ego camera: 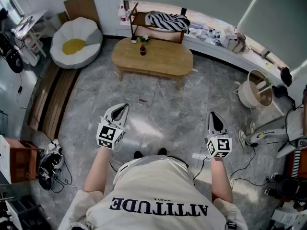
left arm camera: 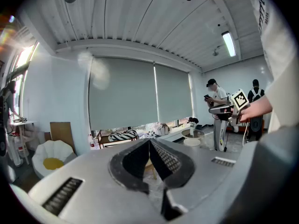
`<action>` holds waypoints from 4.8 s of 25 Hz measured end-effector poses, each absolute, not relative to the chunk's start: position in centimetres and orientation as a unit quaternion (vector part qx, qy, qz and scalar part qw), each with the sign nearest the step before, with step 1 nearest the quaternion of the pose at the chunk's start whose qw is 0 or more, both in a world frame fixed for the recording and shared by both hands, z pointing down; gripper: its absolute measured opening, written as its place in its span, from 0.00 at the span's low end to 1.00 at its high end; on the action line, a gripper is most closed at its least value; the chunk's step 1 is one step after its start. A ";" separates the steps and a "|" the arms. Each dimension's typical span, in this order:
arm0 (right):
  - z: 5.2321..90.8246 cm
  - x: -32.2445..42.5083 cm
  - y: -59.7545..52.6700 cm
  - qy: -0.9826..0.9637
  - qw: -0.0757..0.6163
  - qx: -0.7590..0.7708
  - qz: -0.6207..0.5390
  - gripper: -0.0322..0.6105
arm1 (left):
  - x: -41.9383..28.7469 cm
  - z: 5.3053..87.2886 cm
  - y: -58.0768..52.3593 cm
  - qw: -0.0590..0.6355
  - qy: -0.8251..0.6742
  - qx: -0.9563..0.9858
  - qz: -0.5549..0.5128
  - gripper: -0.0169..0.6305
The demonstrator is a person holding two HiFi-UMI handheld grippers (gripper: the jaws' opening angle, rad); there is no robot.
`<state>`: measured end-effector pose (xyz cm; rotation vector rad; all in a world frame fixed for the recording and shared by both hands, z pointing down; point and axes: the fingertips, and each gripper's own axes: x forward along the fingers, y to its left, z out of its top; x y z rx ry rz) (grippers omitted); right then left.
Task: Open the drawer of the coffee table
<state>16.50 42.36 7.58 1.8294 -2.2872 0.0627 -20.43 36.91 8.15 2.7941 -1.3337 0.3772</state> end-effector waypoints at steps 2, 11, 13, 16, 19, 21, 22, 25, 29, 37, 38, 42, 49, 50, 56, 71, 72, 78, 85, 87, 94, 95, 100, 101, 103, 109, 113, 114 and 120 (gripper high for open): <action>7.4 16.6 42.3 -0.777 0.105 0.620 0.021 0.08 | -20.3 8.0 36.9 0.013 -0.428 0.895 0.121 0.06; 7.6 16.9 42.0 -0.785 0.104 0.610 0.023 0.08 | -19.8 7.6 37.2 0.011 -0.433 0.893 0.123 0.06; 7.7 17.2 41.8 -0.787 0.104 0.608 0.024 0.08 | -19.5 7.6 37.2 0.010 -0.436 0.892 0.123 0.06; 7.8 17.4 41.6 -0.792 0.101 0.602 0.024 0.08 | -19.2 7.8 37.4 0.012 -0.441 0.889 0.123 0.06; 8.2 17.6 41.2 -0.800 0.103 0.589 0.039 0.08 | -18.8 7.9 37.6 0.017 -0.446 0.886 0.124 0.06; 8.8 17.7 40.9 -0.805 0.111 0.581 0.045 0.08 | -18.3 8.1 37.7 0.021 -0.450 0.884 0.123 0.06; 9.1 17.8 40.9 -0.807 0.115 0.577 0.046 0.08 | -18.0 8.2 37.7 0.022 -0.452 0.883 0.123 0.06; 9.3 18.1 41.3 -0.814 0.122 0.566 0.039 0.08 | -16.7 8.6 38.3 0.023 -0.452 0.883 0.121 0.06; 9.6 18.7 41.6 -0.824 0.134 0.550 0.026 0.08 | -15.6 8.7 38.6 0.028 -0.463 0.879 0.113 0.06; 11.0 19.7 41.7 -0.829 0.136 0.541 0.032 0.08 | -14.4 9.7 39.0 0.036 -0.465 0.877 0.113 0.06; 11.0 19.6 41.6 -0.830 0.136 0.540 0.034 0.08 | -14.4 9.8 38.8 0.038 -0.464 0.878 0.113 0.06; 11.2 19.2 40.1 -0.830 0.134 0.541 0.036 0.08 | -14.7 10.0 37.3 0.041 -0.464 0.878 0.108 0.06; 11.2 17.6 36.0 -0.819 0.144 0.554 0.036 0.08 | -16.0 10.2 32.3 0.040 -0.442 0.890 0.102 0.06; 11.1 17.3 35.2 -0.817 0.144 0.558 0.038 0.08 | -16.3 10.2 31.3 0.040 -0.437 0.893 0.101 0.06; 10.5 14.5 30.4 -0.811 0.136 0.568 0.040 0.08 | -18.5 10.0 25.3 0.034 -0.419 0.902 0.099 0.06; 10.6 8.8 20.8 -0.783 0.134 0.605 0.052 0.08 | -22.5 11.4 12.4 0.033 -0.364 0.925 0.105 0.06; 10.6 8.5 20.4 -0.780 0.135 0.608 0.051 0.08 | -22.7 11.5 11.7 0.032 -0.359 0.927 0.105 0.06; 10.2 7.8 18.1 -0.765 0.134 0.629 0.048 0.08 | -22.9 11.4 7.8 0.022 -0.331 0.938 0.099 0.06; 10.6 7.1 16.3 -0.759 0.143 0.633 0.057 0.08 | -22.9 11.4 5.6 0.023 -0.319 0.942 0.098 0.06; 10.7 7.2 15.7 -0.759 0.143 0.633 0.058 0.08 | -22.8 11.8 5.1 0.027 -0.319 0.942 0.100 0.06; 11.8 7.9 13.9 -0.766 0.161 0.621 0.050 0.08 | -21.8 12.3 3.7 0.031 -0.332 0.938 0.098 0.06; 11.8 8.0 13.5 -0.768 0.165 0.617 0.046 0.08 | -21.5 12.2 3.3 0.031 -0.336 0.936 0.097 0.06; 12.2 9.8 10.4 -0.780 0.166 0.602 0.043 0.08 | -20.2 12.0 1.4 0.033 -0.358 0.929 0.089 0.06; 12.2 10.3 9.8 -0.782 0.164 0.600 0.043 0.08 | -19.8 12.0 1.0 0.035 -0.363 0.927 0.089 0.06; 12.4 11.0 8.5 -0.787 0.171 0.592 0.037 0.08 | -19.1 12.3 0.2 0.039 -0.371 0.923 0.093 0.06; 13.8 12.8 4.2 -0.807 0.194 0.557 0.028 0.08 | -16.7 13.5 -3.0 0.059 -0.396 0.910 0.105 0.06; 14.8 14.7 1.4 -0.818 0.194 0.541 0.033 0.08 | -14.4 14.1 -4.9 0.066 -0.409 0.903 0.112 0.06; 15.1 15.2 0.8 -0.820 0.193 0.538 0.036 0.08 | -13.9 14.3 -5.4 0.069 -0.413 0.901 0.113 0.06; 17.7 18.3 -2.6 -0.832 0.184 0.519 0.060 0.08 | -10.9 16.3 -7.6 0.086 -0.434 0.890 0.115 0.06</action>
